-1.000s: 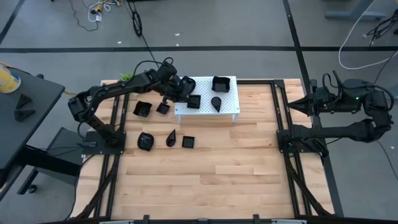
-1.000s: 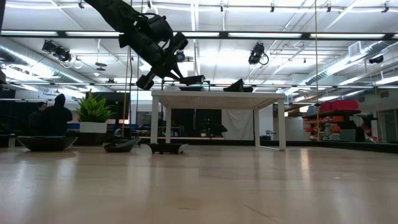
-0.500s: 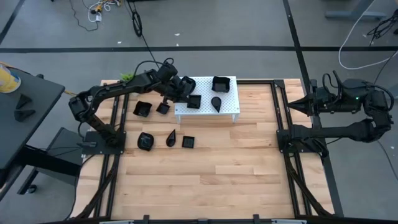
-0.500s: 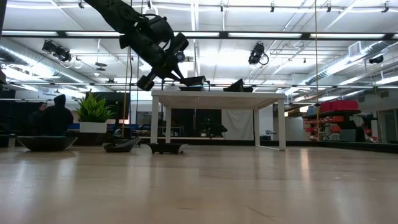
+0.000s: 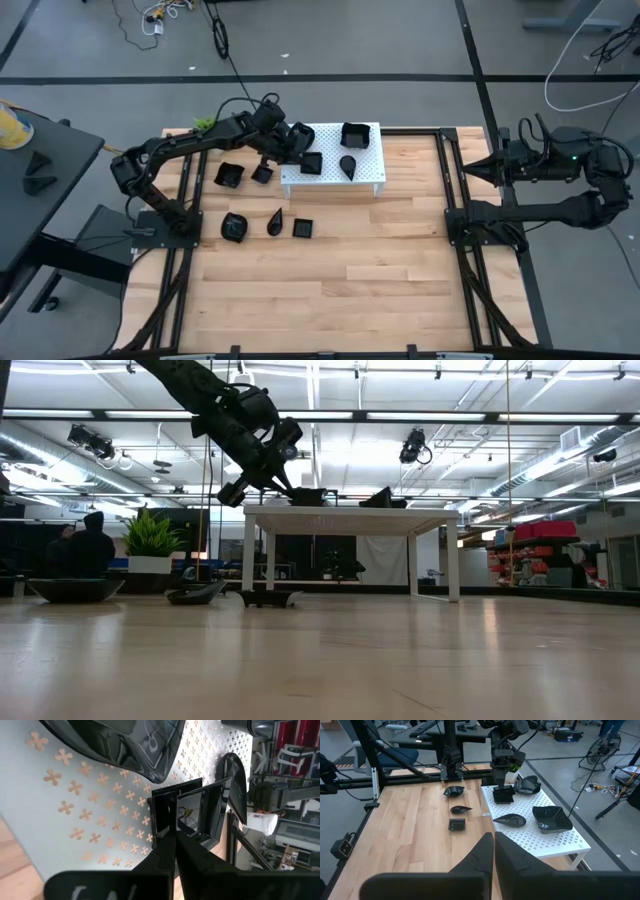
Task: Pick & Place Mini shaped plates
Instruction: Stack the square plate on top of the square plate on the shelf
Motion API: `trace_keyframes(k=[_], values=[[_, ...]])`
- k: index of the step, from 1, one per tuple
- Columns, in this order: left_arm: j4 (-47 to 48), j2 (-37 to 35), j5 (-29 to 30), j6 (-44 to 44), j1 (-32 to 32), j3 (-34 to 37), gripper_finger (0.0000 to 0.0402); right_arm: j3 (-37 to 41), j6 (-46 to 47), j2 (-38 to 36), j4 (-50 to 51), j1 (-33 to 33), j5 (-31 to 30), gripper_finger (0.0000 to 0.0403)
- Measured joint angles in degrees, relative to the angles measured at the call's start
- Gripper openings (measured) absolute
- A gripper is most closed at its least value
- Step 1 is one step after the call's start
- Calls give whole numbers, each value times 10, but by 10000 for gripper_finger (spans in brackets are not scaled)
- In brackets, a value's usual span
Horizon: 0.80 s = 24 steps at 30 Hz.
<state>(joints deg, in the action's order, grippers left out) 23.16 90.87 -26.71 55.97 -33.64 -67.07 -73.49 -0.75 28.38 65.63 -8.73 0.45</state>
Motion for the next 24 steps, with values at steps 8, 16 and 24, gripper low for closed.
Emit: trace_keyframes(k=[8, 16, 24], values=[[0, 0, -10, -1, 0, 0, 12, 0, 0, 0, 0, 0, 0, 20], [0, 0, -8, -1, 0, 0, 35, 0, 0, 0, 0, 0, 0, 20], [-1, -1, -17, 2, 0, 0, 67, 0, 0, 0, 0, 0, 0, 20]])
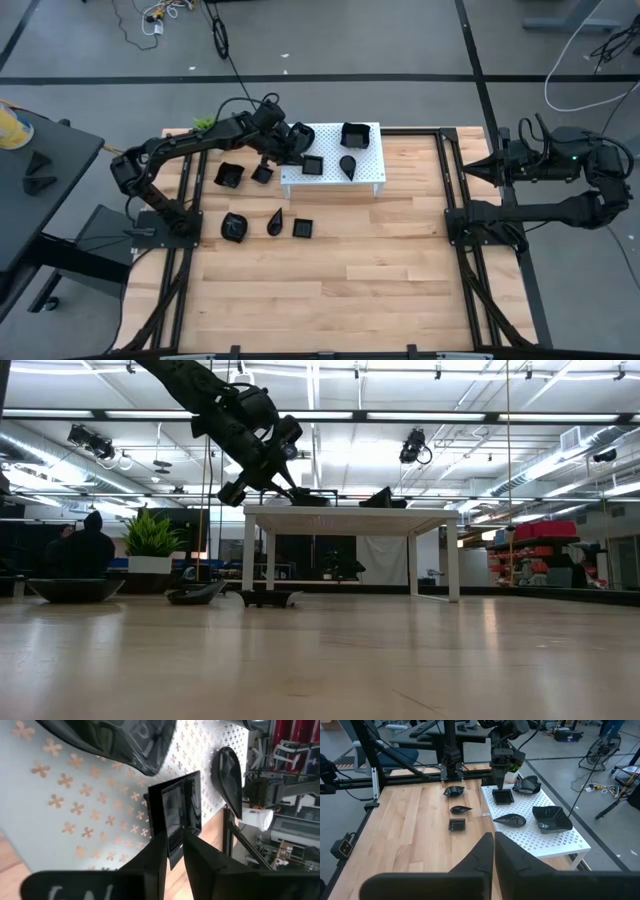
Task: Pick & Place Mini shaped plates
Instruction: Stack the square plate on top of the square plate on the shelf
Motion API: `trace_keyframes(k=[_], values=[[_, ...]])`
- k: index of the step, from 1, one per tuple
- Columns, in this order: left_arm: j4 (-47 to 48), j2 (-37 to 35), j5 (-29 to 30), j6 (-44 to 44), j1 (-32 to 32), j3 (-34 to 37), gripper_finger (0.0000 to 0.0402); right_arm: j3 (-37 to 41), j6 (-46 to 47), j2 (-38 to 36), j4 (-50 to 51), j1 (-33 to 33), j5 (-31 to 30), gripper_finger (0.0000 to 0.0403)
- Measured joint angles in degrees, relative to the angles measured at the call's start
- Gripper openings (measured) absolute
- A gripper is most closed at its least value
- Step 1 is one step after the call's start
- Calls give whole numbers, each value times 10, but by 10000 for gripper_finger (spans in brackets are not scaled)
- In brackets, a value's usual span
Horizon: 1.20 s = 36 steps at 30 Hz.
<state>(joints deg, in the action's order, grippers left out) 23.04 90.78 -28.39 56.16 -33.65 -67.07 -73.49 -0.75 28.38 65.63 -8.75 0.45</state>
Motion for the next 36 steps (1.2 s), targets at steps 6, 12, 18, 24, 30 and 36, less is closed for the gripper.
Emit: trace_keyframes(k=[6, 12, 18, 24, 30, 36], values=[[-19, -1, -16, 2, 0, 0, 69, 0, 0, 0, 0, 0, 0, 20], [-25, -5, -30, 5, 1, 0, 69, 0, 0, 0, 0, 0, 0, 20], [-26, -5, -29, 6, 0, 0, 69, 0, 0, 0, 0, 0, 0, 20], [-30, -13, -45, 0, 27, 0, 69, 0, 0, 0, 0, 0, 0, 20], [-31, -21, -44, -29, 100, -1, 69, 0, 0, 0, 0, 0, 0, 20], [5, -21, 12, -23, 195, -1, 69, 0, 0, 0, 0, 0, 0, 20]])
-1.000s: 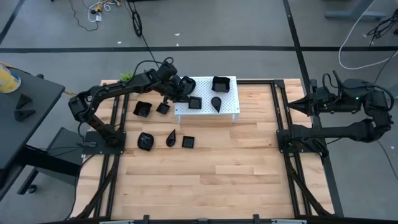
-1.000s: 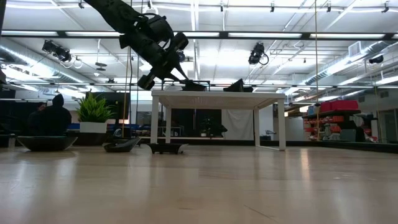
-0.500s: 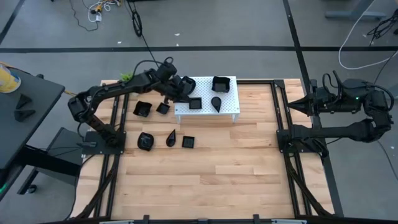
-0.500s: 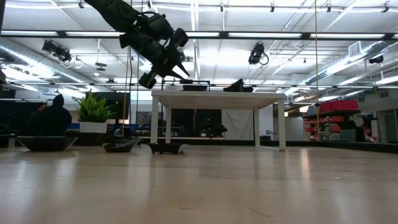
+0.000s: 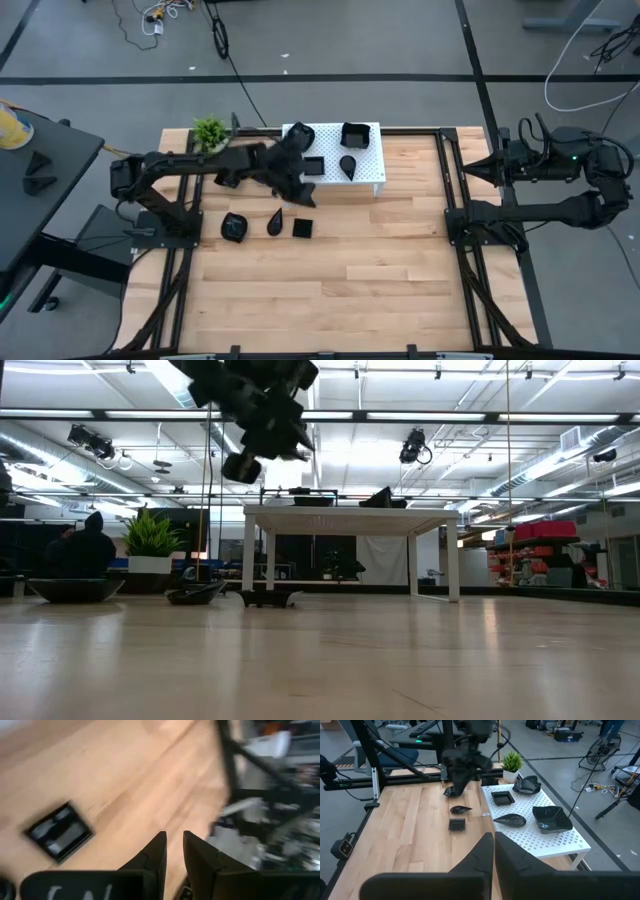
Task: Pick & Place Mini shaped plates
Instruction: Stack the square plate on top of the square plate on the shelf
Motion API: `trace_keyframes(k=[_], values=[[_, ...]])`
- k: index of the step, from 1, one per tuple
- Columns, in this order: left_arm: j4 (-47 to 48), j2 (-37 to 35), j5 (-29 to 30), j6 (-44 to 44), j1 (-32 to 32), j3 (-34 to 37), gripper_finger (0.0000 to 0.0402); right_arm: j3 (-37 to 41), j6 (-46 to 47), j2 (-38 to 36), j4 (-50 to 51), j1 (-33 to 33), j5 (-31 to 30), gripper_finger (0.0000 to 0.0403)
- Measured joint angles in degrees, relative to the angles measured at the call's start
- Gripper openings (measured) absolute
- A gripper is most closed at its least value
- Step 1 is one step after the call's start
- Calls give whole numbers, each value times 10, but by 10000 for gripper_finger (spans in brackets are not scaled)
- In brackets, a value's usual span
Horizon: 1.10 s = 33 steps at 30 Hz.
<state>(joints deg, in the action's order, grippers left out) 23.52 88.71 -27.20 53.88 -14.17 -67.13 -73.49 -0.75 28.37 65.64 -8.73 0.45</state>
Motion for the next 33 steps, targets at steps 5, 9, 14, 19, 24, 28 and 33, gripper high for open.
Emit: trace_keyframes(k=[5, 9, 14, 19, 24, 28, 33], values=[[80, 0, 141, 76, 52, 0, 69, 0, 0, 0, 0, 0, 0, 20], [69, 0, 181, 138, 73, 34, 69, 0, 0, 0, 0, 0, 0, 20], [-2, 0, 167, 203, 96, 101, 69, 0, 0, 0, 0, 0, 0, 20], [-11, 0, 187, 235, 108, 137, 69, 0, 0, 0, 0, 0, 0, 20], [-25, 0, 203, 235, 108, 163, 72, 0, 0, 0, 0, 0, 0, 20], [-38, 0, 212, 229, 108, 176, 101, 0, 0, 0, 0, 0, 0, 20], [-40, 0, 212, 225, 108, 182, 165, 0, 0, 0, 0, 0, 0, 20]])
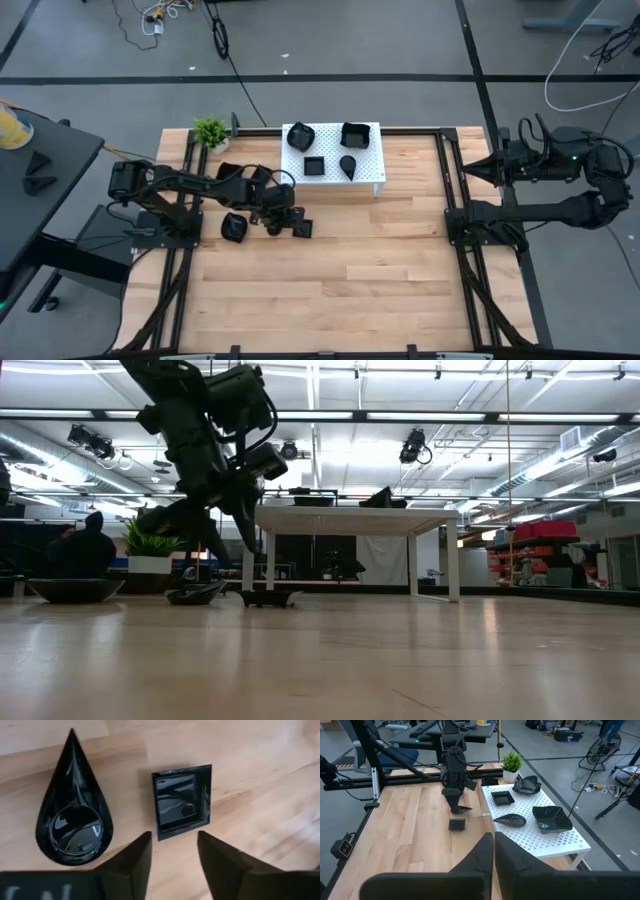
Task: Pick & Place Mini shaped plates
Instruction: Stack the square plate on top of the square plate on the shelf
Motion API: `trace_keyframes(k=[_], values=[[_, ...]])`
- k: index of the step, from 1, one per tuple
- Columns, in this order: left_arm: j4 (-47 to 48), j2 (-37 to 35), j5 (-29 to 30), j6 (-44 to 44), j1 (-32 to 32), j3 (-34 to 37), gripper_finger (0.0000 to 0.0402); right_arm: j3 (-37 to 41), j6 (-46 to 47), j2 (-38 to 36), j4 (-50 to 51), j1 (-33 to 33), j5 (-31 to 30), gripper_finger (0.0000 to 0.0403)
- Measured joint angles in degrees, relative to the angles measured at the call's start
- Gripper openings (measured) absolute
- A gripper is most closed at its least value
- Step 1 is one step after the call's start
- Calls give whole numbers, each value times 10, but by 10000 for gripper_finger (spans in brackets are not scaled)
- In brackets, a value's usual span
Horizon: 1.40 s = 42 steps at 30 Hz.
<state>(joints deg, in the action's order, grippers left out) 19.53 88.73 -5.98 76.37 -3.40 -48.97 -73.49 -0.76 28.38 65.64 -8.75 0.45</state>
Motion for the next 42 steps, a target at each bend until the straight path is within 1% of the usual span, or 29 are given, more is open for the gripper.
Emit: trace_keyframes(k=[3, 5, 7, 11, 17, 26, 37, 42], values=[[1, 0, 8, -20, 0, 0, 194, 0, 0, 0, 0, 0, 0, 20], [-3, 3, 20, -23, -1, 0, 207, 0, 0, 0, 0, 0, 0, 20], [-17, 14, 21, -23, -2, 0, 214, 0, 0, 0, 0, 0, 0, 20], [-44, 37, 3, -21, -3, 0, 217, 0, 0, 0, 0, 0, 0, 20], [-47, 60, 4, -20, -3, -1, 212, 0, 0, 0, 0, 0, 0, 20], [-57, 89, 25, -20, -3, -1, 196, 0, 0, 0, 0, 0, 0, 20], [-59, 94, 34, -20, -3, -1, 177, 0, 0, 0, 0, 0, 0, 20], [-58, 94, 35, -5, -3, -1, 166, 0, 0, 0, 0, 0, 0, 20]])
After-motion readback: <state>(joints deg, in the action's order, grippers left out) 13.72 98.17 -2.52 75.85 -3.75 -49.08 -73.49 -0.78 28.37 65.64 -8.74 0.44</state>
